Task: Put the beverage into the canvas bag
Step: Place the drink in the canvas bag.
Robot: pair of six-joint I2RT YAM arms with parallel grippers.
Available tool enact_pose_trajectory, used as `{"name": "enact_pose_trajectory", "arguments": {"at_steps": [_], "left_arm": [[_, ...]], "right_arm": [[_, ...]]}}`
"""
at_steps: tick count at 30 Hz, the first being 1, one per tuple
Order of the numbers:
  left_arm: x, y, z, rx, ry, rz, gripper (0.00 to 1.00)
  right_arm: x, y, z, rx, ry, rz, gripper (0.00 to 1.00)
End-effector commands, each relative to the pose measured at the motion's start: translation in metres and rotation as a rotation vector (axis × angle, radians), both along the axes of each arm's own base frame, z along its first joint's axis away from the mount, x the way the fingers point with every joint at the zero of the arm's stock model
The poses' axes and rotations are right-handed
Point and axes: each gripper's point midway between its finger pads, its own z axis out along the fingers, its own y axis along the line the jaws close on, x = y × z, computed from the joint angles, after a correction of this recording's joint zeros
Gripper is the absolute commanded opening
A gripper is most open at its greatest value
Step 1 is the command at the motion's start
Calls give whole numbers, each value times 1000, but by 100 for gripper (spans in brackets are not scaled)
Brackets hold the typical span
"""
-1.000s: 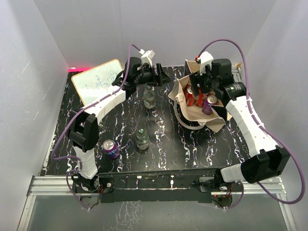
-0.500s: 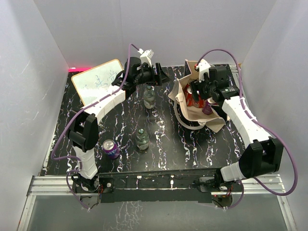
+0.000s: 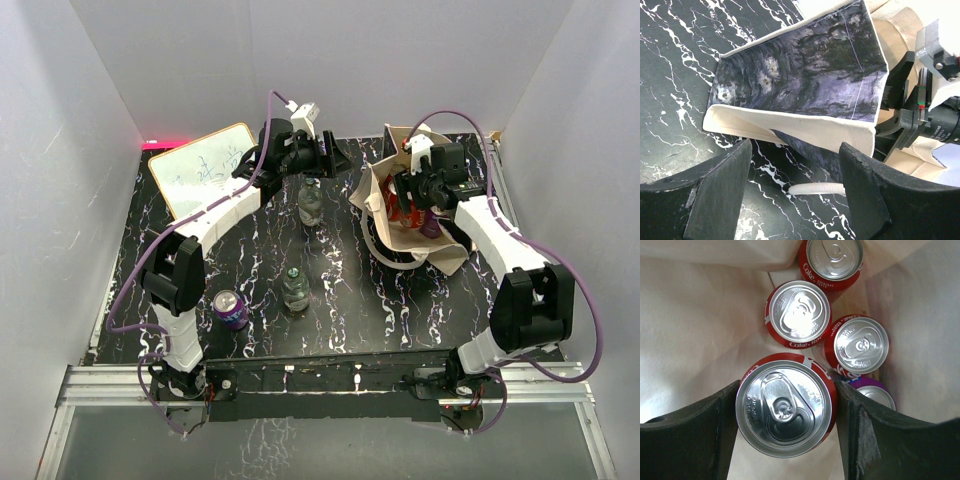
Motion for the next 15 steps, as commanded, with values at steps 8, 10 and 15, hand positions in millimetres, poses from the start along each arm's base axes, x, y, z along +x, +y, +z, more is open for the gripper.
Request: {"name": "enact_pose_trajectory", "arguments": {"at_steps": [8,10,15], "left_arm": [[-3,-11,41,-34,-118,-67,69],[-9,-16,41,-45,-124,-114,69],[-41,-20,29,-77,-136,-257,70]], "right_arm": [[40,-3,22,16,-177,7,8],[40,-5,19,16,-171,4,8],[35,-4,16,26,-164,21,8]]}}
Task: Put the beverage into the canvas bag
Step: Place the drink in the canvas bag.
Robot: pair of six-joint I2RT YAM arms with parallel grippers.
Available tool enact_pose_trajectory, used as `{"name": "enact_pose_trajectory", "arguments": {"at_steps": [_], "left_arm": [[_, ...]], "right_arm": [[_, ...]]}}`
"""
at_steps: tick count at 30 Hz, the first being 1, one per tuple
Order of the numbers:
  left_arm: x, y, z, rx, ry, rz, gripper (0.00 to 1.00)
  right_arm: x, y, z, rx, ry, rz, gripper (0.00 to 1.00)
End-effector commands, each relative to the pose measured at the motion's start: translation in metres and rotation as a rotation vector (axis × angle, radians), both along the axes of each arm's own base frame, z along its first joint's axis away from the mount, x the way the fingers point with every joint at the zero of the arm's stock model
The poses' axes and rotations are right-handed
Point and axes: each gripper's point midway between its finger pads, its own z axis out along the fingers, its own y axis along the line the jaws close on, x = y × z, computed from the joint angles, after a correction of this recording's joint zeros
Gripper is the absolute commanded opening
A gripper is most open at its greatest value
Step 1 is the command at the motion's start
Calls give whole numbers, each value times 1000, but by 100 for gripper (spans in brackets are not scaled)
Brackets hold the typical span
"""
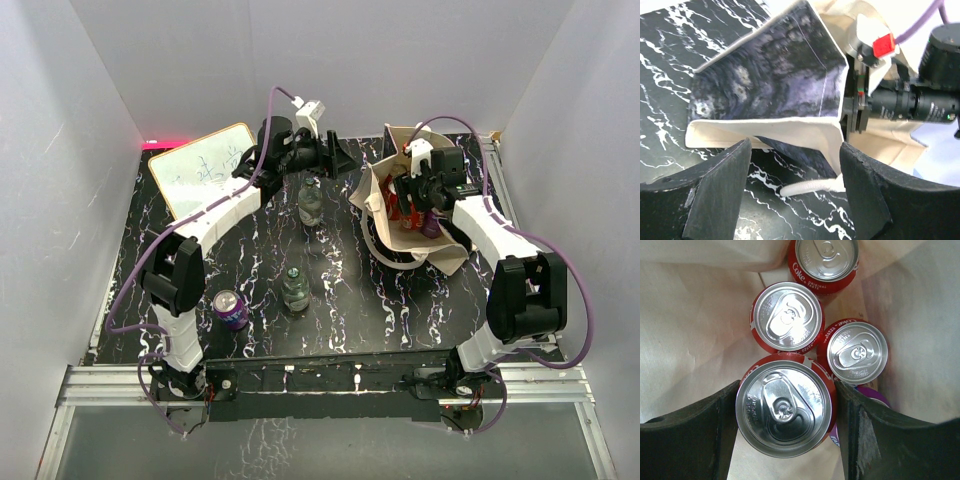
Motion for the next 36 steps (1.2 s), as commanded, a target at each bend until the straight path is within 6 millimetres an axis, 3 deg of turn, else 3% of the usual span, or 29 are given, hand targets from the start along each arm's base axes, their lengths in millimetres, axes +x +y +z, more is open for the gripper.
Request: {"name": "enact_pose_trajectory", "arguments": {"at_steps": [1,7,17,25,32,36], "left_arm": [[-38,-7,8,-47,-68,-169,70],[-68,-8,3,-53,-42,-221,75],[-78,-45,5,-106,-28,-327,77],[-69,-69,-10,-97,55,-345,57],[-64,-70,-14,-69,77,-315,40],[-65,-68,-9,-55,80,-314,19]], "right_arm": [[22,4,38,25,-167,29,8],[19,5,35,28,-165,45,8],[30,7,36,31,-190,46,8],[29,4,30,12,-200,50,8],[27,4,31,8,-216,54,8],[27,1,33,-8,-237,55,8]]}}
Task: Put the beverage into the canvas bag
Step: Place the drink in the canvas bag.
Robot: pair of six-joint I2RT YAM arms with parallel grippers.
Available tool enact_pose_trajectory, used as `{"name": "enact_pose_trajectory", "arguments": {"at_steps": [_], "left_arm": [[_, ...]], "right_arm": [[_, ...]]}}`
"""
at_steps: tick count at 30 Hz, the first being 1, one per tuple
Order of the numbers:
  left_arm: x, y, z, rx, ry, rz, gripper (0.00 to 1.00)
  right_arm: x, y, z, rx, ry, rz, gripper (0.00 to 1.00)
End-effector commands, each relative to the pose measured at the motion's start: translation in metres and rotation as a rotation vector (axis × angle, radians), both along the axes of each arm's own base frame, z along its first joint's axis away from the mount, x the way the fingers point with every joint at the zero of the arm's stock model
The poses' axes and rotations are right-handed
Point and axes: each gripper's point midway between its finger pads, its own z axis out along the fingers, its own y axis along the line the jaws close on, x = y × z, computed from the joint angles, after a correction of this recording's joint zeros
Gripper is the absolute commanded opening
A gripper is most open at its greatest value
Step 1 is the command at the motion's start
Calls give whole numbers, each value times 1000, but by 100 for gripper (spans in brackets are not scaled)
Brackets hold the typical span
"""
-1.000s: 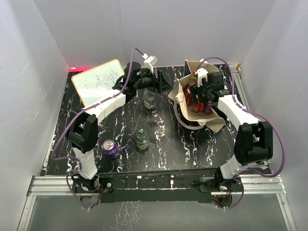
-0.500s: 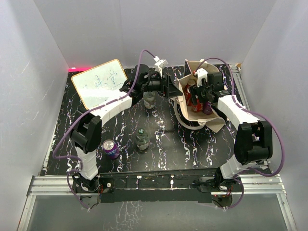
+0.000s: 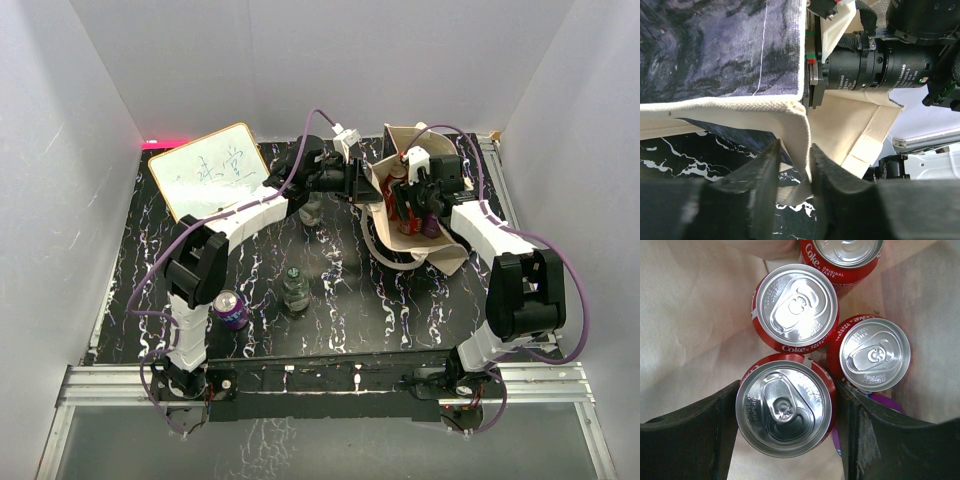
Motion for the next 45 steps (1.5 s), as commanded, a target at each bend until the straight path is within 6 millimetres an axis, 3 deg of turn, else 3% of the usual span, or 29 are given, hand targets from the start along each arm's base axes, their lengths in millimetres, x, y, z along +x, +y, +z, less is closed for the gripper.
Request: {"name": "enact_pose_trajectory", "arguments": {"at_steps": [1,3,11,18,34,45], "left_arm": [[-5,0,45,-31,-75,-15,13],[-7,2,53,-31,-90,-24,0],[-20,8,82,-46,-144,-70,0],[-17,7,102,-59,-139,-74,0],[-7,27,123,-70,-102,-62,0],[-5,32,146,-105,-107,-79,0]], "right_arm": [[29,-2,58,-2,-246,6,8],[30,-2,58,-10,-267,16,8],[34,-5,55,-32,-311,49,8],[29,-14,37,-51,-294,66,8],[16,-23,-8,-67,-168,99,8],[24,-30,-9,-91,-153,111,8]]}}
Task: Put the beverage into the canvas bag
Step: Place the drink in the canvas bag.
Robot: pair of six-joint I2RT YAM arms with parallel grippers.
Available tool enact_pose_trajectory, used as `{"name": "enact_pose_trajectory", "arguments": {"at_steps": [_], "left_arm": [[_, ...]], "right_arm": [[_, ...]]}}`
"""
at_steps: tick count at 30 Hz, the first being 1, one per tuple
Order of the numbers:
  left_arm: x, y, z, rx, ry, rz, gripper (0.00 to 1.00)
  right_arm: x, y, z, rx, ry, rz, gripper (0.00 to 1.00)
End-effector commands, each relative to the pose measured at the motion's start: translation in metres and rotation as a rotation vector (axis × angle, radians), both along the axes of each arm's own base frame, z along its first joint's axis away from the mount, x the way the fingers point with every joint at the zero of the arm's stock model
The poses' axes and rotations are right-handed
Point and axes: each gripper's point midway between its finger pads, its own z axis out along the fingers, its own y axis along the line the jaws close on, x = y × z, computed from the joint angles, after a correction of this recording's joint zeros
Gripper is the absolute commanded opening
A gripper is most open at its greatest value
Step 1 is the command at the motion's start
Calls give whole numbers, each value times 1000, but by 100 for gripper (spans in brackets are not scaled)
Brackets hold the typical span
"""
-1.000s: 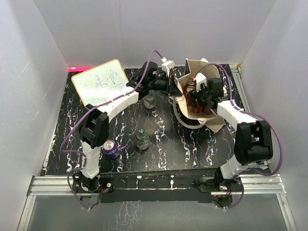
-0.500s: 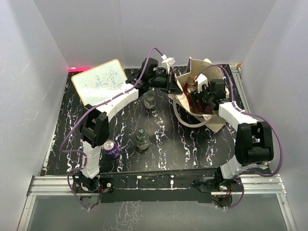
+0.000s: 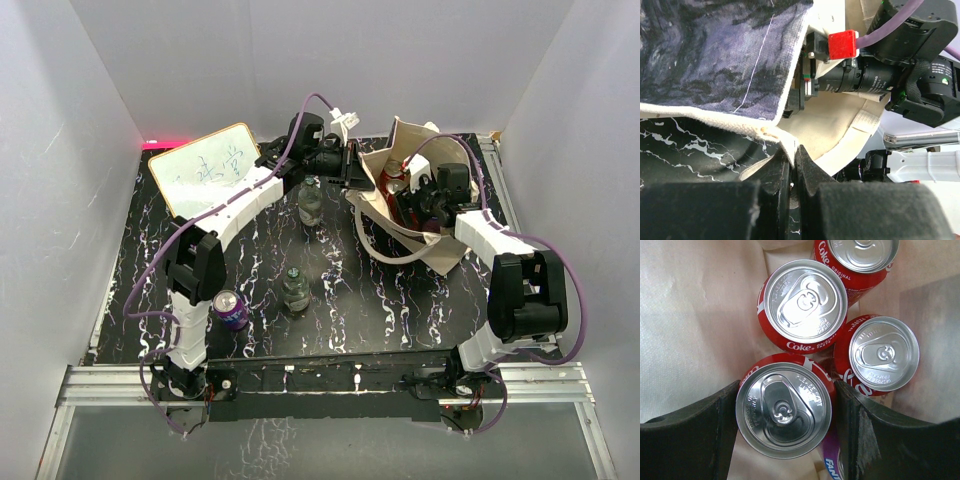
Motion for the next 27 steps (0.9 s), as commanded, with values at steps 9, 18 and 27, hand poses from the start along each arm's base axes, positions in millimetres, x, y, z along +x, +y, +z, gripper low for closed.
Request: {"name": "enact_pose_trajectory", "arguments": {"at_steps": [9,18,27], "left_arm": [[-7,18,124,-222,-201,-87,0],[-2,26,137,-229,-206,-54,0],[2,25,155,-257,-242,-43,0]], "right_arm": [[23,-32,-5,-76,-14,-48,9],[14,-31,-15,-70,23,-41,8],[9,-35,-24,-86,48,-42,8]]}}
